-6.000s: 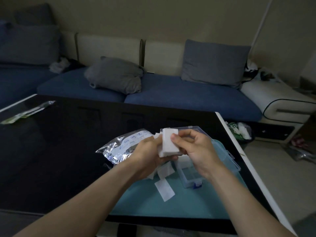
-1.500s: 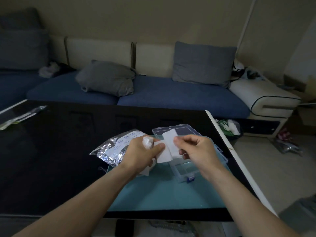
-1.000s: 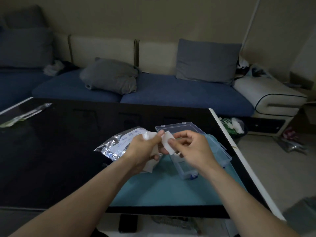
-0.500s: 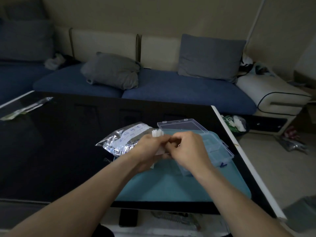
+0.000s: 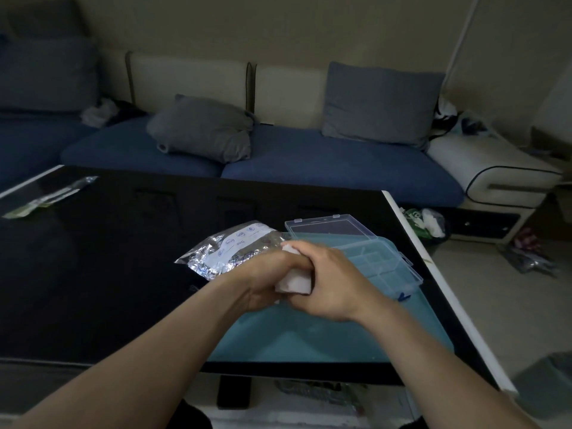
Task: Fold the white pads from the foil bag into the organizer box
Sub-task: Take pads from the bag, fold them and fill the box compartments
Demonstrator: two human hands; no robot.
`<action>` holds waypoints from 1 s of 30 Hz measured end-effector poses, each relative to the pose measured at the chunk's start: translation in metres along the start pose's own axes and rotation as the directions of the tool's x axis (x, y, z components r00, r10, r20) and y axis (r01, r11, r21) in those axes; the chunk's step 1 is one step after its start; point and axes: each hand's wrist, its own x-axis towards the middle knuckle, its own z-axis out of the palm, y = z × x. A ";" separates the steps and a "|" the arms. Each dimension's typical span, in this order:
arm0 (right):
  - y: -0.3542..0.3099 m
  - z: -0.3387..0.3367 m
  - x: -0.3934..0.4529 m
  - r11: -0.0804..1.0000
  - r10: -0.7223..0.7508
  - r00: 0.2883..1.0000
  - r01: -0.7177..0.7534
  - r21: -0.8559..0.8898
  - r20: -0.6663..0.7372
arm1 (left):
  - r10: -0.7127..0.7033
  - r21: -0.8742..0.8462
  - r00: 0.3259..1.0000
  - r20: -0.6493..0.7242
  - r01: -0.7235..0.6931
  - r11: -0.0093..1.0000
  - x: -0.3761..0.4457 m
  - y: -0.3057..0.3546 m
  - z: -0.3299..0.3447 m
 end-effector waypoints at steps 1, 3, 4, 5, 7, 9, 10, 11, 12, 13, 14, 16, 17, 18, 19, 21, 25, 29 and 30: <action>-0.001 0.000 -0.001 0.999 0.008 1.000 -0.008 0.039 -0.003 | 0.037 -0.040 0.999 -0.025 -0.038 0.998 0.001 0.000 0.002; -0.002 -0.002 -0.003 0.996 0.008 1.000 -0.006 0.085 -0.021 | 0.067 -0.089 0.998 -0.008 -0.067 0.994 0.003 -0.001 0.006; -0.002 -0.002 -0.004 0.995 -0.009 1.000 0.011 0.095 -0.023 | 0.062 -0.091 0.998 0.015 -0.060 0.994 0.004 -0.001 0.007; -0.002 -0.004 -0.005 0.996 -0.031 0.999 0.032 0.088 -0.018 | 0.044 -0.077 0.998 0.038 -0.041 0.996 0.004 -0.001 0.009; -0.004 -0.009 -0.005 0.996 -0.069 0.998 0.069 0.054 0.002 | -0.019 -0.026 0.998 0.061 0.021 0.999 0.005 -0.001 0.007; -0.004 -0.012 -0.006 0.996 -0.092 0.995 0.091 0.020 0.039 | -0.047 0.022 0.994 0.095 0.045 0.999 0.006 -0.003 0.005; -0.004 -0.014 -0.007 0.996 -0.084 0.993 0.084 0.007 0.081 | -0.036 0.023 0.992 0.117 0.033 0.999 0.007 -0.004 0.006; -0.002 -0.016 -0.009 0.998 -0.060 0.990 0.060 0.001 0.125 | -0.016 0.007 0.992 0.126 0.015 1.000 0.008 -0.004 0.009; 0.001 -0.018 -0.011 1.000 -0.023 0.988 0.022 0.009 0.152 | 0.000 -0.009 0.993 0.117 0.001 1.000 0.011 -0.004 0.012; 0.007 -0.021 -0.012 0.999 0.012 0.987 -0.019 0.042 0.157 | 0.009 -0.018 0.995 0.096 -0.007 1.000 0.012 -0.005 0.014; 0.013 -0.026 -0.013 0.991 0.040 0.987 -0.059 0.120 0.156 | 0.009 -0.007 0.997 0.078 -0.009 1.000 0.015 -0.006 0.015; 0.029 -0.037 -0.015 0.913 0.089 0.980 -0.151 0.379 0.175 | -0.025 0.109 0.994 0.108 0.013 0.994 0.017 -0.008 0.013; 0.037 -0.040 -0.015 0.857 0.104 0.975 -0.188 0.479 0.196 | -0.058 0.196 0.986 0.157 0.027 0.980 0.018 -0.009 0.011; 0.043 -0.041 -0.015 0.831 0.112 0.970 -0.210 0.515 0.215 | -0.097 0.270 0.972 0.213 0.037 0.962 0.019 -0.011 0.010; 0.049 -0.040 -0.015 0.848 0.106 0.970 -0.202 0.490 0.218 | -0.139 0.316 0.955 0.263 0.051 0.948 0.020 -0.014 0.009; 0.054 -0.036 -0.014 0.908 0.067 0.976 -0.146 0.393 0.207 | -0.188 0.345 0.921 0.342 0.063 0.937 0.022 -0.018 0.010; 0.069 -0.043 -0.013 0.839 0.082 0.987 -0.144 0.525 0.140 | -0.127 0.241 0.936 0.327 0.047 0.969 0.027 -0.020 0.019; 0.092 -0.050 0.001 0.552 0.461 0.862 -0.093 0.828 -0.211 | 0.108 0.620 0.994 -0.029 -0.066 0.782 0.037 -0.023 0.021; 0.099 -0.049 0.005 0.529 0.536 0.803 -0.078 0.845 -0.261 | 0.233 0.772 0.970 -0.066 -0.099 0.628 0.042 -0.025 0.020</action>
